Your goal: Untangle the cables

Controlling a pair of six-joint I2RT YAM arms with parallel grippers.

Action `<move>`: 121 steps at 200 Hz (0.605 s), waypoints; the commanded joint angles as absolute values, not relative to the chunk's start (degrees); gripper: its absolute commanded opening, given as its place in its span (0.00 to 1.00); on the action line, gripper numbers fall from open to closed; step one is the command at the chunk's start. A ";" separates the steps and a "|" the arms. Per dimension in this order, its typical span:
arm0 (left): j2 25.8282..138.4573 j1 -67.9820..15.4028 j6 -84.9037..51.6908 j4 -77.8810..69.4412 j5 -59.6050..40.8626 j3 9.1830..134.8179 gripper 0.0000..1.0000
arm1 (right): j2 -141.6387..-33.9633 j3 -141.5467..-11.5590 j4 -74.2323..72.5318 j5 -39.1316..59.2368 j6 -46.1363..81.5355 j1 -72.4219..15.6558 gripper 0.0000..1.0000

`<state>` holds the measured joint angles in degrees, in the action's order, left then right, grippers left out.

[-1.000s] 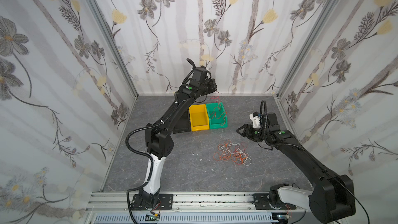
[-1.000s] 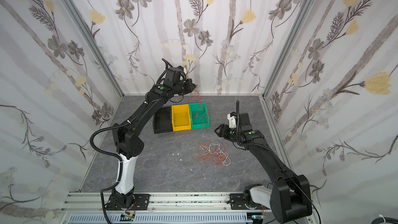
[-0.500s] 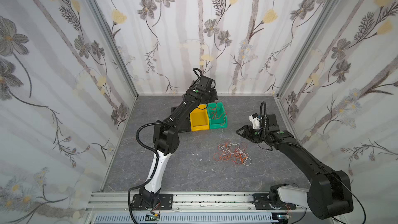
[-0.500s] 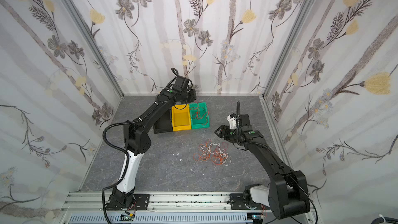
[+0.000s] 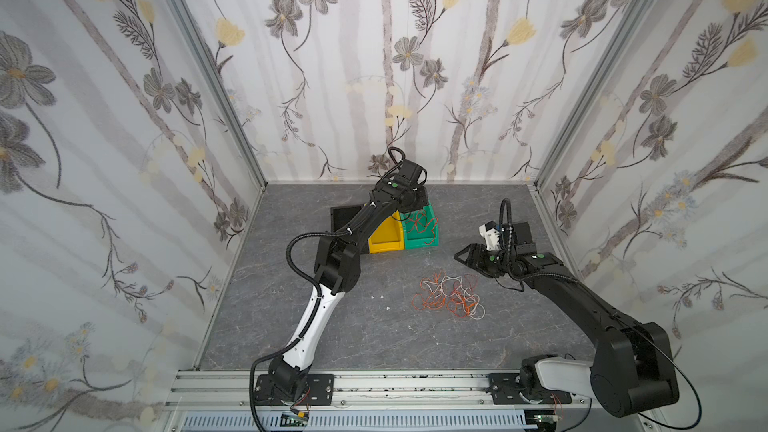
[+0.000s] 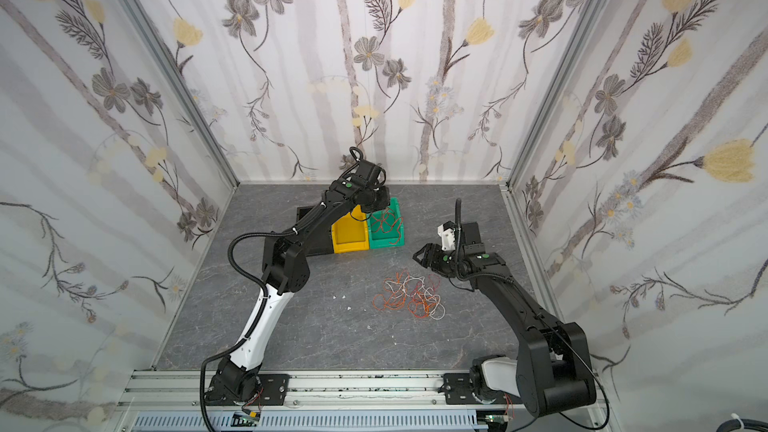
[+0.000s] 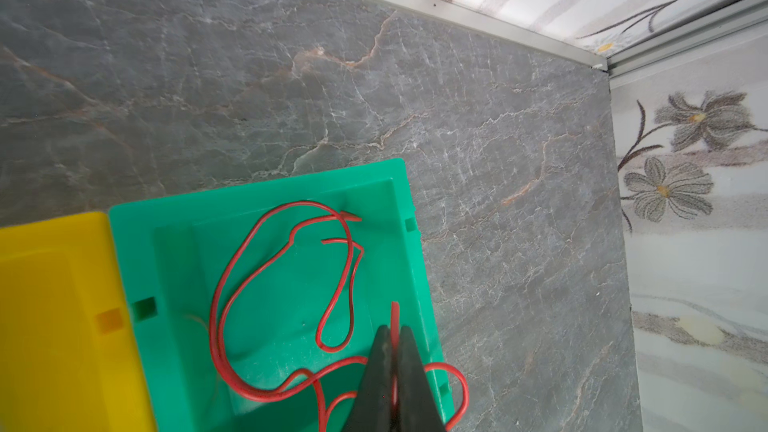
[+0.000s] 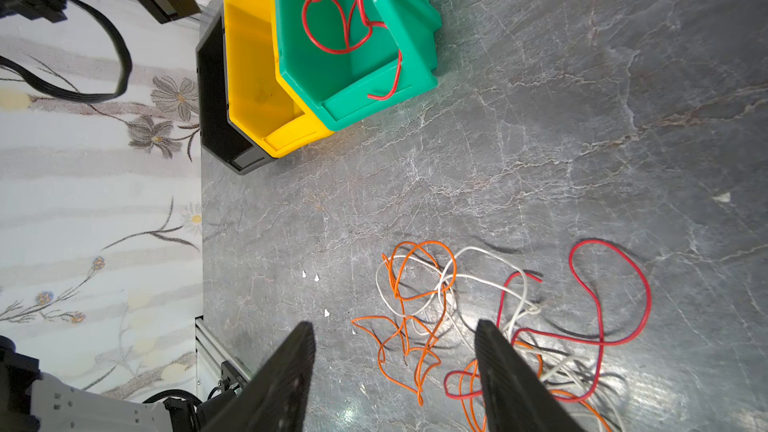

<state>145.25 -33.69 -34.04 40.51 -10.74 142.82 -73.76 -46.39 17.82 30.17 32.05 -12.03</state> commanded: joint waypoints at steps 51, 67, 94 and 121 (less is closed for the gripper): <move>149.30 -33.97 -35.53 45.04 -8.31 145.00 0.11 | -74.33 -45.83 15.22 32.08 32.03 -12.02 0.63; 149.76 -34.01 -35.12 47.02 -7.00 146.99 0.22 | -74.60 -45.57 14.77 32.30 32.13 -12.02 0.63; 148.75 -33.88 -34.74 47.51 -6.04 147.77 0.33 | -74.96 -45.53 14.31 32.65 32.43 -12.04 0.63; 147.70 -33.88 -34.26 48.24 -5.53 149.09 0.48 | -74.90 -45.53 14.12 32.87 32.66 -12.04 0.63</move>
<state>149.40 -34.02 -34.74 46.61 -7.25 147.72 -74.91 -45.63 16.23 31.57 32.14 -12.05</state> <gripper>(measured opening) 0.444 0.630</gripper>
